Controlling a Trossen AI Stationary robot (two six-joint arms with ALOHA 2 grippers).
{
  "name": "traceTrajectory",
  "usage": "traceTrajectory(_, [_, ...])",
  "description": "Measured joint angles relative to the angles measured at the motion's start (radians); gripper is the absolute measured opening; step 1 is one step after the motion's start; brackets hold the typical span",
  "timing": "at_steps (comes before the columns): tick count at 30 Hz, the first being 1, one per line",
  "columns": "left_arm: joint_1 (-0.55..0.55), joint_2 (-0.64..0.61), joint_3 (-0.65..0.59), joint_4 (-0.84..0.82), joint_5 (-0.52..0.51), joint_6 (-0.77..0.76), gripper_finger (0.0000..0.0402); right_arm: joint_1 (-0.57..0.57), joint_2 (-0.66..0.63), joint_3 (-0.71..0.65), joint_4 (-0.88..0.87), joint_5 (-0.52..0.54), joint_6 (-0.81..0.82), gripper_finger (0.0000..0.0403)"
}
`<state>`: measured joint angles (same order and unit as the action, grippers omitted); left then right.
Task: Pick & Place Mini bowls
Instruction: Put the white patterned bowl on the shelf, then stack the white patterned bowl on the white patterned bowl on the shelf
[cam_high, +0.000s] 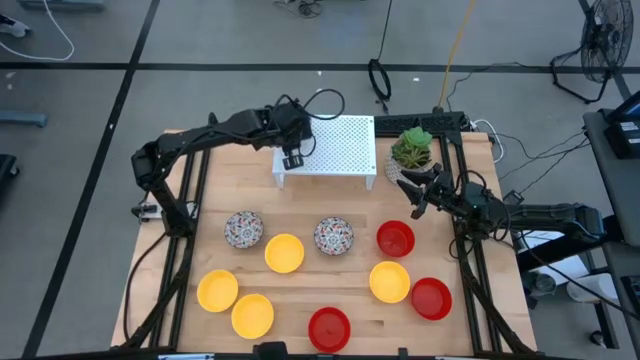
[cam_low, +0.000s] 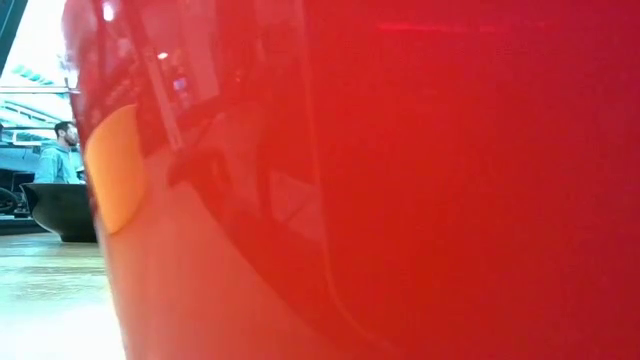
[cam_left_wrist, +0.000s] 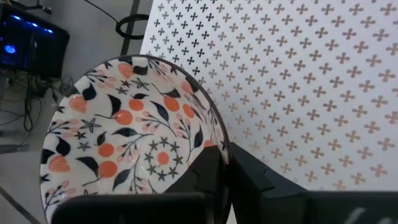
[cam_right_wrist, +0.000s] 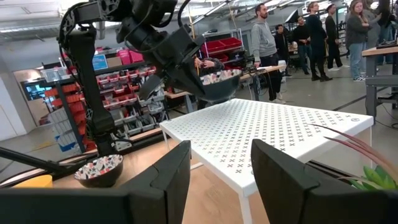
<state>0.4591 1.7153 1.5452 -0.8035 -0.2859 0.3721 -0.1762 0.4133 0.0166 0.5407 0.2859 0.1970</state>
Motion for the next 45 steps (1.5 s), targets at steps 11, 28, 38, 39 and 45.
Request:
traceTrajectory(11, [0.010, 0.086, 0.001, 0.036, 0.008, 0.050, 0.0043, 0.000, 0.000, 0.000, -0.013, 0.001, 0.000, 0.0155])
traceTrajectory(28, [-0.006, 0.032, 0.000, 0.054, -0.013, 0.018, 0.0109, 0.000, 0.004, 0.000, -0.022, 0.001, 0.000, 0.0155])
traceTrajectory(38, [-0.080, -0.064, 0.000, 0.034, -0.124, -0.057, 0.0190, -0.001, 0.004, 0.000, -0.022, 0.000, 0.000, 0.0155])
traceTrajectory(39, [-0.095, -0.079, 0.000, 0.022, -0.124, -0.098, 0.0195, -0.001, 0.004, 0.000, -0.022, -0.001, 0.000, 0.0155])
traceTrajectory(45, [-0.224, -0.136, 0.000, -0.081, 0.006, -0.436, 0.0204, -0.001, 0.004, 0.000, -0.015, -0.002, 0.000, 0.0155])
